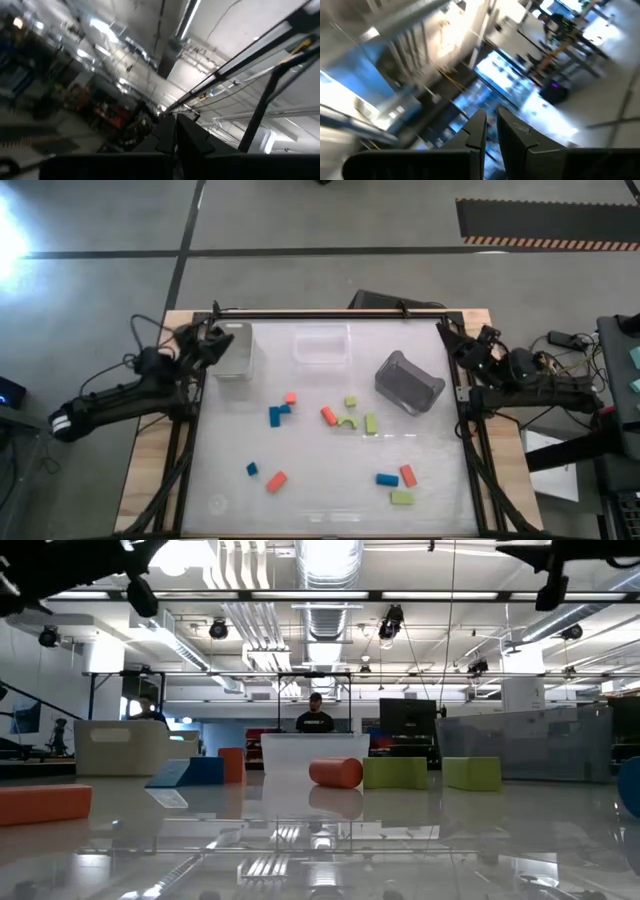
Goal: Sort & place blocks by color
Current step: Put the orange block into the black bin
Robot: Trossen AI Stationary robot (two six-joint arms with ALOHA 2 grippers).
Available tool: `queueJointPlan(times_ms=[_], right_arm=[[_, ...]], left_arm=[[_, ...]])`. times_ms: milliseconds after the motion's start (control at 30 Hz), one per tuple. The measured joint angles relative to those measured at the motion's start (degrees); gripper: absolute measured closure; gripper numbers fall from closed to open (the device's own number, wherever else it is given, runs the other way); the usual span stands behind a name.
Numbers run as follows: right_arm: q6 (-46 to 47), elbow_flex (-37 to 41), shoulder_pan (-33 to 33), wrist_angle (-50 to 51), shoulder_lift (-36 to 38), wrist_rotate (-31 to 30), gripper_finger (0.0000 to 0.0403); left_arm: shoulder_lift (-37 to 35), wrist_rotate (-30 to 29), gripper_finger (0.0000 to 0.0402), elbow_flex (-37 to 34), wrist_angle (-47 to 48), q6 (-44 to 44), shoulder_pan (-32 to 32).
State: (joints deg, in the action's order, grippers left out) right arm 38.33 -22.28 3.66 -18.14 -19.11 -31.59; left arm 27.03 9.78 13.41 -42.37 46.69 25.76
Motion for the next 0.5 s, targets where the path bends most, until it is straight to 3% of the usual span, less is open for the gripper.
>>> queueJointPlan(times_ms=[267,500], right_arm=[[3.1,-17.9,0.0,27.0,-13.1,0.0,0.0369],[3.7,-31.8,0.0,44.1,-23.9,0.1,0.0369]], left_arm=[[9.9,5.2,0.0402,10.3,11.5,4.0,0.0],[17.1,9.9,0.0402,21.1,36.8,3.4,-0.1]])
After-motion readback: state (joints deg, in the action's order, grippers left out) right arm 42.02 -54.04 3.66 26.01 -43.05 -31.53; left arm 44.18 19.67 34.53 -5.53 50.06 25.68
